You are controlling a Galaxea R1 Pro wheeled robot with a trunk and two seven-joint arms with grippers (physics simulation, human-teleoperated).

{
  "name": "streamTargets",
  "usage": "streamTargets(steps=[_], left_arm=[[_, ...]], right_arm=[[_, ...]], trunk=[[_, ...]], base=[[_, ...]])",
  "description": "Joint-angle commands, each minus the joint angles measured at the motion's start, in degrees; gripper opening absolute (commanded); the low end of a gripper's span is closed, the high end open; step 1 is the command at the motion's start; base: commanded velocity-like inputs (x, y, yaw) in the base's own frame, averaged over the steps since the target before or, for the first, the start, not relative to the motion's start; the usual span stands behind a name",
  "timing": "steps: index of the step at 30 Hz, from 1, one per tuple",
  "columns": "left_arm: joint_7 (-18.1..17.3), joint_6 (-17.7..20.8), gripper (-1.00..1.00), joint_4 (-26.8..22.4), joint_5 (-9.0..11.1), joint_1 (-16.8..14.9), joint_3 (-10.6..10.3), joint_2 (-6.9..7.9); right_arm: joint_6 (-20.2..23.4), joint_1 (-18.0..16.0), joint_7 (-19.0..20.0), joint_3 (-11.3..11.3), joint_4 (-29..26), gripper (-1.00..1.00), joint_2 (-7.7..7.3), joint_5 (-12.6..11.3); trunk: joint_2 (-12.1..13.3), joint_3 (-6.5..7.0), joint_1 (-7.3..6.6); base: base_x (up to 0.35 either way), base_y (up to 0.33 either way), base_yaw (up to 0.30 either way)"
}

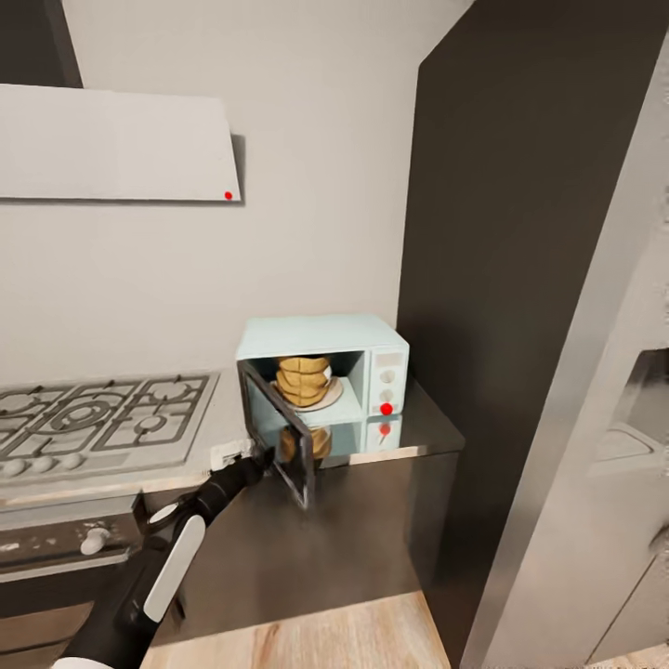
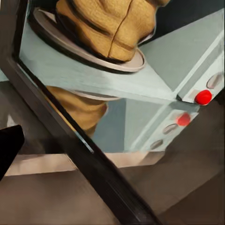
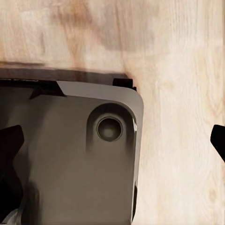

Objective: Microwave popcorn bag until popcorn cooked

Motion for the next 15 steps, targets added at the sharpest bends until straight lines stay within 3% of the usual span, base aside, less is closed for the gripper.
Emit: streamTargets(steps=[1, 4, 6, 9, 15], left_arm=[[-0.02, 0.29, 1.00, -0.16, 0.54, -0.03, -0.17, -0.37], [0.44, 0.46, 1.00, -0.16, 0.11, -0.03, -0.33, -2.71], [0.87, 0.82, 1.00, -0.10, -2.55, -0.03, -1.51, -4.63], [1.13, 0.89, 1.00, 0.05, -5.61, -0.03, -3.15, -6.11], [1.31, 0.84, 1.00, 0.62, -6.59, -0.03, -3.59, -6.62]], right_arm=[[-0.35, -0.09, 0.17, 0.16, 0.19, 1.00, -0.01, -0.06], [-0.35, -0.09, 0.17, 0.17, 0.19, 1.00, -0.01, -0.06], [-0.35, -0.09, 0.17, 0.13, 0.19, 1.00, -0.01, -0.06], [-0.32, -0.09, 0.17, 0.12, 0.20, 1.00, -0.01, -0.06], [-0.28, -0.09, 0.17, 0.12, 0.19, 1.00, -0.04, -0.08]], trunk=[[-0.05, -0.03, 0.01], [-0.05, 0.10, 0.01], [-0.05, 0.19, 0.01], [-0.05, 0.32, 0.01], [-0.05, 0.59, 0.01]], base=[[0.000, 0.000, -0.138], [0.000, 0.000, -0.157], [0.000, 0.000, -0.198], [0.000, 0.000, -0.209], [0.000, 0.000, -0.212]])
